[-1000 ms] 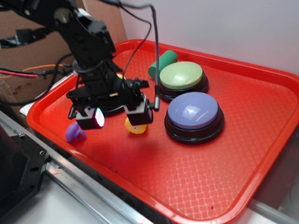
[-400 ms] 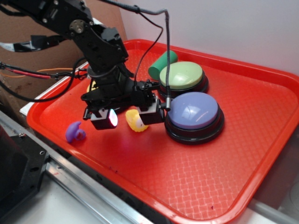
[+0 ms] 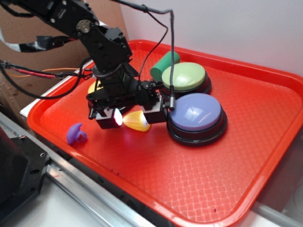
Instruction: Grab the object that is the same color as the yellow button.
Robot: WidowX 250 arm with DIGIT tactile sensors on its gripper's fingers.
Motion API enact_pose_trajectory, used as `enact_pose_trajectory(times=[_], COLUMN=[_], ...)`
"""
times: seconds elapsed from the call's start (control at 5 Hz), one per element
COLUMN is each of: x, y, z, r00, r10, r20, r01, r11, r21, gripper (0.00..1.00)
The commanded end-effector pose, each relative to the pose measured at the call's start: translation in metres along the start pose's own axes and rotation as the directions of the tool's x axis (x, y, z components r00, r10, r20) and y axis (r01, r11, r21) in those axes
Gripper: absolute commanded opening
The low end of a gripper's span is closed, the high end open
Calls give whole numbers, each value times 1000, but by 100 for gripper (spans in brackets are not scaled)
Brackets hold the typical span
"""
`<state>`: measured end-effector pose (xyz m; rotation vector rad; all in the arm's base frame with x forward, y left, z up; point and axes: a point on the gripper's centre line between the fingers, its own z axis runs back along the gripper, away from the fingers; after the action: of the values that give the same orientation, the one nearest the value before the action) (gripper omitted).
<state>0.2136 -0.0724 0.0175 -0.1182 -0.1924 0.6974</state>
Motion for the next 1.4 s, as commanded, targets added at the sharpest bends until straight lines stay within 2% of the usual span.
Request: enact_pose_trajectory(times=[0.0, 0.2, 0.4, 0.8, 1.0, 1.2], x=[21, 25, 30, 34, 42, 44], y=[-5, -4, -5, -5, -4, -1], z=[-3, -10, -13, 1, 25, 58], r00=[999, 999, 999, 1000, 995, 982], r10=[36, 40, 35, 8, -89, -180], r20=[8, -7, -10, -9, -44, -49], r01=[-36, -40, -35, -8, 87, 179], r11=[999, 999, 999, 1000, 995, 984], r21=[-11, -3, -5, -28, -44, -12], gripper=[100, 100, 0, 0, 0, 0])
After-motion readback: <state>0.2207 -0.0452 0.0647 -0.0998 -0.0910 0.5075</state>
